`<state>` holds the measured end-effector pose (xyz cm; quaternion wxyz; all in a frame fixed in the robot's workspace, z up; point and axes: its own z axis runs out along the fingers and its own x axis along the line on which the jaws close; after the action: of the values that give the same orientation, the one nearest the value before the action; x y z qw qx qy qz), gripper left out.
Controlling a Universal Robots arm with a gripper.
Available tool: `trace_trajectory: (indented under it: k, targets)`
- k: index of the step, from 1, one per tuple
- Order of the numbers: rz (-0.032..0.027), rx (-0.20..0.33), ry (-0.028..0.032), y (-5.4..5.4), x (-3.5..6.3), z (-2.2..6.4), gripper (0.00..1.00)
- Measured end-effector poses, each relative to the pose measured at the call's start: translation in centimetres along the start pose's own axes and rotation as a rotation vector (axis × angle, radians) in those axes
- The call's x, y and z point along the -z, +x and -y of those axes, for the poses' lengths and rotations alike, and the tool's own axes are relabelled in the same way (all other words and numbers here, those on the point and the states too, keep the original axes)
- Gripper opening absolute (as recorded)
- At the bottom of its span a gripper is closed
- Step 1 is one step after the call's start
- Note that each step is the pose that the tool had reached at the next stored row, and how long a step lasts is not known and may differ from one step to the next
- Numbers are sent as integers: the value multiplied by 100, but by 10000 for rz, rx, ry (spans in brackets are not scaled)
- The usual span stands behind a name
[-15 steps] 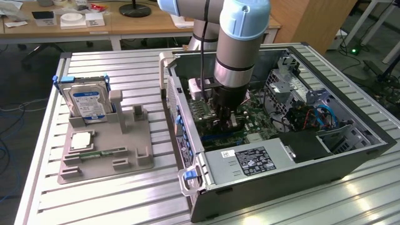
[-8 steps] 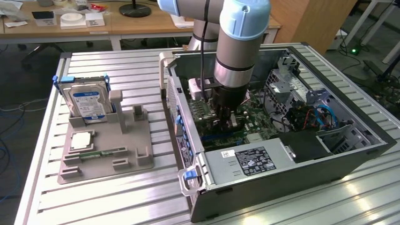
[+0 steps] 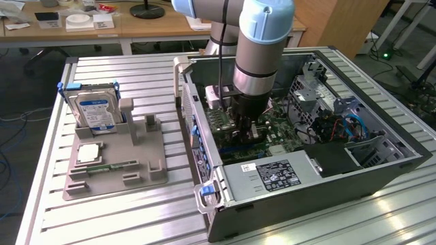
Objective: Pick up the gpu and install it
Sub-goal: 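Insert the gpu into the slot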
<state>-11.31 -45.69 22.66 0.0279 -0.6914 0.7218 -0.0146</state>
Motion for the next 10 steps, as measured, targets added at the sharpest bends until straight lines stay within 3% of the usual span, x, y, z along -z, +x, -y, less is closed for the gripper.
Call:
trace_trajectory:
  k: [10]
  targets:
    - [3,-1,2,-1,34,2,28]
